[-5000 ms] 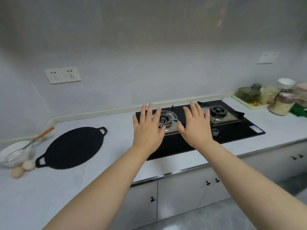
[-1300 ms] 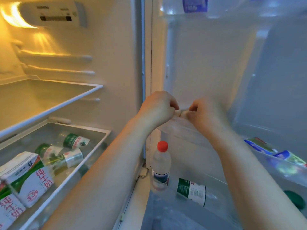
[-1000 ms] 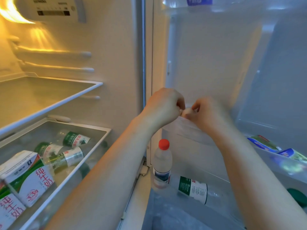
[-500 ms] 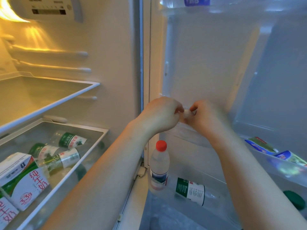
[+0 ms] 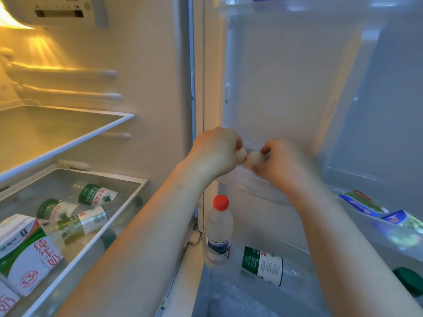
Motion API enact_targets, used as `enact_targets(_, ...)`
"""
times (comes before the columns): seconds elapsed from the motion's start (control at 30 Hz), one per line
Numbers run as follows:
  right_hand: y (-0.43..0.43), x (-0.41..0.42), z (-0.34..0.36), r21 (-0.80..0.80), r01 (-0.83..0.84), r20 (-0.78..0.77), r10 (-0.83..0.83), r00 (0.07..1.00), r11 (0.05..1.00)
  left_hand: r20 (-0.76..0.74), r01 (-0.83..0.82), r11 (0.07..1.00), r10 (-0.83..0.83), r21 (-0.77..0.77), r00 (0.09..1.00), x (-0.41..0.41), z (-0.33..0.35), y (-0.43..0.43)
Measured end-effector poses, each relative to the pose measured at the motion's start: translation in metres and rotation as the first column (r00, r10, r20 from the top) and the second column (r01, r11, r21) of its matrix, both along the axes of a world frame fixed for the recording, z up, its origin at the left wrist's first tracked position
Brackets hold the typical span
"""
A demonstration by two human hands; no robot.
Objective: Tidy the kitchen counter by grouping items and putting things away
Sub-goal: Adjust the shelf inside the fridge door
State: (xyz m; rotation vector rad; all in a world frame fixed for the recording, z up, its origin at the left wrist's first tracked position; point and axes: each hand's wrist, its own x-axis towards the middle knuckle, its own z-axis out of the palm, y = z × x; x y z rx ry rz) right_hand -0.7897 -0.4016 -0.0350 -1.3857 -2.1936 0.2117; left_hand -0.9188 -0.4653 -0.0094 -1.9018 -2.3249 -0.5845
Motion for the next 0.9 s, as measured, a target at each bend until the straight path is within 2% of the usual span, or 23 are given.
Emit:
enact_targets(0.1, 0.0, -0.001, 0.0, -0.006, 0.003, 0.029, -0.002, 1.0, 1.0, -0.046, 0.002, 0.999, -0.003, -0.039, 0.999, -0.002, 0.001, 0.007)
enact_targets(0.27, -0.001, -0.001, 0.001, 0.018, 0.008, 0.052, -0.009, 0.999, 1.0, -0.203, 0.01, 0.997, -0.025, -0.078, 0.979, 0.001, 0.006, 0.013)
enact_targets(0.37, -0.001, -0.002, 0.001, 0.017, 0.021, 0.067, -0.022, 0.997, 1.0, -0.237, -0.007, 0.996, -0.014, -0.088, 0.972, 0.005, 0.007, 0.014)
enact_targets(0.6, -0.005, -0.004, 0.003, 0.001, 0.026, 0.062, -0.026, 0.998, 1.0, -0.15, 0.038, 0.99, -0.059, -0.137, 0.987, 0.003, 0.004, 0.015)
enact_targets(0.9, -0.007, -0.005, 0.004, 0.016, 0.011, 0.071, -0.012, 0.997, 1.0, 0.049, 0.059, 0.996, -0.056, -0.07, 0.997, 0.001, 0.0, 0.008)
